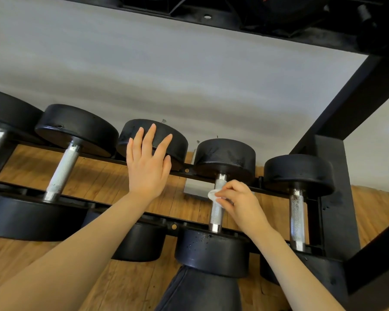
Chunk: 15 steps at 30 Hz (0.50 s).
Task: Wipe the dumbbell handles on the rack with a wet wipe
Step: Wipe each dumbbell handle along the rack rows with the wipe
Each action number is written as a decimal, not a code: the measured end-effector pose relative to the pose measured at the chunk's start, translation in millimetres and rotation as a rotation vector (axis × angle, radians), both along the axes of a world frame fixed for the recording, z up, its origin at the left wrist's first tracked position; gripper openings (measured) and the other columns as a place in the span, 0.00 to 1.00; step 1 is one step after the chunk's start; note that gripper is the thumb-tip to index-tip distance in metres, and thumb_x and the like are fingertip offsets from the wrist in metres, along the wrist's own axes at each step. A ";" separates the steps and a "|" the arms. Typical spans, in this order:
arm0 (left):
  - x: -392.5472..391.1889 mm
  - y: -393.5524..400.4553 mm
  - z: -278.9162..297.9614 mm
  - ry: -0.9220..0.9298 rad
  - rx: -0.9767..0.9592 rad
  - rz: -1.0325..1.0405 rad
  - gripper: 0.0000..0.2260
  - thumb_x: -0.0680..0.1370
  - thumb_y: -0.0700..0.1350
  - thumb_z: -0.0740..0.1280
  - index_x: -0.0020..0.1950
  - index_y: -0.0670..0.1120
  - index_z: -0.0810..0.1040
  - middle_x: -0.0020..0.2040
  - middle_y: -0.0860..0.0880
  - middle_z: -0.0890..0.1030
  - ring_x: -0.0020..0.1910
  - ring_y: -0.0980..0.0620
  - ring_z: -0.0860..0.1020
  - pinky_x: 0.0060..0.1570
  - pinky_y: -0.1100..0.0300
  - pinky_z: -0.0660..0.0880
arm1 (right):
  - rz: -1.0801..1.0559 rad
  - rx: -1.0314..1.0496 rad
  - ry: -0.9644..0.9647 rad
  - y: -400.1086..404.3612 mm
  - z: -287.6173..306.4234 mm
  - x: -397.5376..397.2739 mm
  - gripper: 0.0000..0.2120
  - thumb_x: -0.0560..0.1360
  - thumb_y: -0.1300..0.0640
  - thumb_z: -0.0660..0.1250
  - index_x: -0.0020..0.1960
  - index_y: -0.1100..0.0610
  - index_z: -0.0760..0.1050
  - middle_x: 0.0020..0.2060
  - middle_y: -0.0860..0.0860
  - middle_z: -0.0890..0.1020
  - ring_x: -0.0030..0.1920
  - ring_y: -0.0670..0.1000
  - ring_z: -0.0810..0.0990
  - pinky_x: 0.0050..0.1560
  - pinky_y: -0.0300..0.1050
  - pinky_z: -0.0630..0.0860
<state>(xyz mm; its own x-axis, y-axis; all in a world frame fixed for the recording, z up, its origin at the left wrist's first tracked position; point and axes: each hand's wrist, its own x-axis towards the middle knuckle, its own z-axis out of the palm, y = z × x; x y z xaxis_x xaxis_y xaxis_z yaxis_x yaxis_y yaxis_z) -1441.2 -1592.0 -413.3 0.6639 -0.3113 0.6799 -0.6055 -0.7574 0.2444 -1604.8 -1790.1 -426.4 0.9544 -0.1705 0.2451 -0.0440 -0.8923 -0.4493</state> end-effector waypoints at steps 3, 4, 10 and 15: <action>-0.5 0.8 0.1 0.004 0.001 -0.005 0.20 0.79 0.48 0.57 0.71 0.50 0.72 0.76 0.41 0.65 0.76 0.38 0.60 0.74 0.41 0.52 | -0.003 -0.012 0.002 2.7 0.2 2.3 0.10 0.77 0.56 0.69 0.57 0.54 0.82 0.53 0.47 0.77 0.56 0.44 0.71 0.55 0.32 0.67; -0.3 0.8 0.2 0.001 -0.002 -0.008 0.20 0.79 0.48 0.57 0.71 0.50 0.73 0.76 0.41 0.66 0.76 0.38 0.60 0.74 0.41 0.52 | 0.032 -0.033 0.025 4.3 -1.1 0.1 0.10 0.77 0.55 0.68 0.57 0.54 0.82 0.53 0.47 0.77 0.56 0.44 0.71 0.56 0.32 0.68; -0.2 -0.2 -0.7 -0.006 -0.019 -0.004 0.20 0.79 0.43 0.67 0.71 0.49 0.73 0.76 0.41 0.65 0.76 0.38 0.59 0.74 0.41 0.52 | 0.173 -0.208 0.020 2.9 -3.9 -6.6 0.08 0.74 0.56 0.72 0.52 0.54 0.83 0.50 0.49 0.79 0.53 0.48 0.76 0.51 0.39 0.76; -0.2 1.4 -0.4 -0.005 -0.008 -0.008 0.20 0.79 0.43 0.66 0.71 0.49 0.73 0.76 0.41 0.65 0.76 0.39 0.59 0.74 0.42 0.51 | 0.188 -0.132 -0.102 -4.5 -13.3 -8.2 0.10 0.74 0.55 0.70 0.55 0.53 0.83 0.52 0.47 0.82 0.54 0.47 0.75 0.53 0.40 0.75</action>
<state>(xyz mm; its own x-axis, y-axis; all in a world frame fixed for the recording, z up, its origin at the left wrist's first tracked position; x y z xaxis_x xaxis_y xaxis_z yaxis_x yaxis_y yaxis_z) -1441.5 -1590.6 -413.7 0.6580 -0.3114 0.6855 -0.6130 -0.7503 0.2475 -1612.9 -1794.5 -439.7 0.9356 0.0476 0.3499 0.1678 -0.9318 -0.3218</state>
